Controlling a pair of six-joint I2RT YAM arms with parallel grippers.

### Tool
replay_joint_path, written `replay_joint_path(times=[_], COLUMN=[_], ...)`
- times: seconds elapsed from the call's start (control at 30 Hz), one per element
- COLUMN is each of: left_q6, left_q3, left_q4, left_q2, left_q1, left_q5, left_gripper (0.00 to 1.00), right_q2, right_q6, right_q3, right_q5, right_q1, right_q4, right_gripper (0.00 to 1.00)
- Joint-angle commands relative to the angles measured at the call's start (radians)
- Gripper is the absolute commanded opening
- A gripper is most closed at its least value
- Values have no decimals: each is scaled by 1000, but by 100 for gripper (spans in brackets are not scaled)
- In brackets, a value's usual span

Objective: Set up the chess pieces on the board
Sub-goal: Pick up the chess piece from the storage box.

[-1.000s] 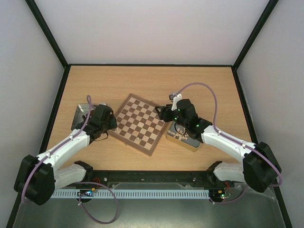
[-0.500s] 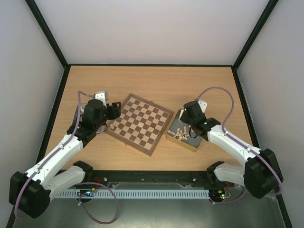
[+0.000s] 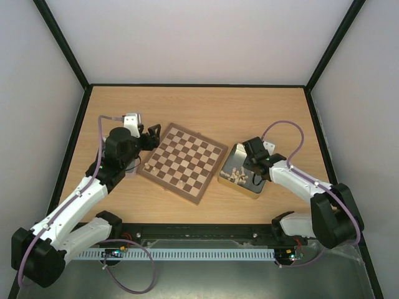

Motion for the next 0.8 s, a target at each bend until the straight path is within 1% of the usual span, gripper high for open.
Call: replay_joint_path(times=[0.0, 0.13, 0.27, 0.5, 0.6, 0.7, 0.77], left_q6=[8, 6, 6, 0, -1, 0, -1], left_q3=[-19, -23, -24, -26, -26, -24, -23], left_q4=[75, 80, 82, 86, 85, 86, 90], left_q2=[-29, -29, -30, -24, -20, -18, -12], left_q1=[4, 4, 4, 4, 4, 4, 4], left_q5=[23, 27, 37, 51, 60, 76, 105], left_gripper=[76, 76, 77, 77, 77, 78, 79], right_q2=[11, 24, 30, 27, 29, 27, 16], right_q6=[36, 44, 54, 60, 58, 57, 58], right_q3=[-25, -41, -54, -69, -76, -76, -69], right_q5=[7, 8, -6, -22, -31, -30, -15], right_q1=[-3, -3, -3, -3, -3, -3, -2], right_q4=[-41, -34, -26, -23, -5, 9, 3], right_gripper=[32, 28, 23, 21, 15, 7, 6])
